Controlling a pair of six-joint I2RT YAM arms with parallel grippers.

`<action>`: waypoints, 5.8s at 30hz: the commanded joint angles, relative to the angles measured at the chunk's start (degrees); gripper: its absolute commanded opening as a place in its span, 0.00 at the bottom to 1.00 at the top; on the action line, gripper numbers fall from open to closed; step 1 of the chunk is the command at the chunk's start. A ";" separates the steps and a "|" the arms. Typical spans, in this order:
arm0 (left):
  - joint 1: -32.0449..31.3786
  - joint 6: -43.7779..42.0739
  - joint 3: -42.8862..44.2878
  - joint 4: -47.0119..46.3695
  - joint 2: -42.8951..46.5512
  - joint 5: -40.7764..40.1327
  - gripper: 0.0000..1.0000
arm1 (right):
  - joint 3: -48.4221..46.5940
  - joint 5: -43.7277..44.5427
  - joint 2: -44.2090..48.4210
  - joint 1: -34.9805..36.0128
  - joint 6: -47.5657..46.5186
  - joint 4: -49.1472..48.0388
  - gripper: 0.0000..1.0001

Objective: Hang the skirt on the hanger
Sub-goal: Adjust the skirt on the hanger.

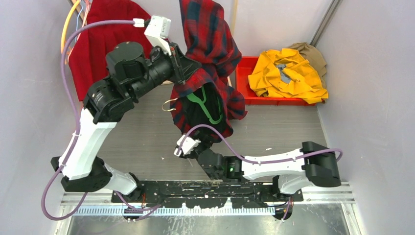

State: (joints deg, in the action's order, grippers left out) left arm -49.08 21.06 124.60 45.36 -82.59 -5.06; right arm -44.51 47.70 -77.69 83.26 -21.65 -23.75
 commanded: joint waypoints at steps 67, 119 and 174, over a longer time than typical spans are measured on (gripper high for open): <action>-1.27 -12.52 11.13 29.96 -5.56 5.03 0.00 | -41.25 -51.57 20.43 -31.12 29.92 68.65 0.01; 0.96 -4.72 -35.72 20.07 -22.27 32.12 0.00 | -12.80 -97.38 -18.46 -67.56 60.12 5.73 0.01; 3.32 12.61 -74.55 -29.22 -28.72 45.01 0.00 | -13.52 -58.91 21.64 -58.01 49.50 72.19 0.95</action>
State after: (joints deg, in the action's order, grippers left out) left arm -44.99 34.54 52.53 16.67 -107.63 47.64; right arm -62.81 -16.47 -60.64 21.58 25.36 40.03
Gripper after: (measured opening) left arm 0.094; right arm 0.952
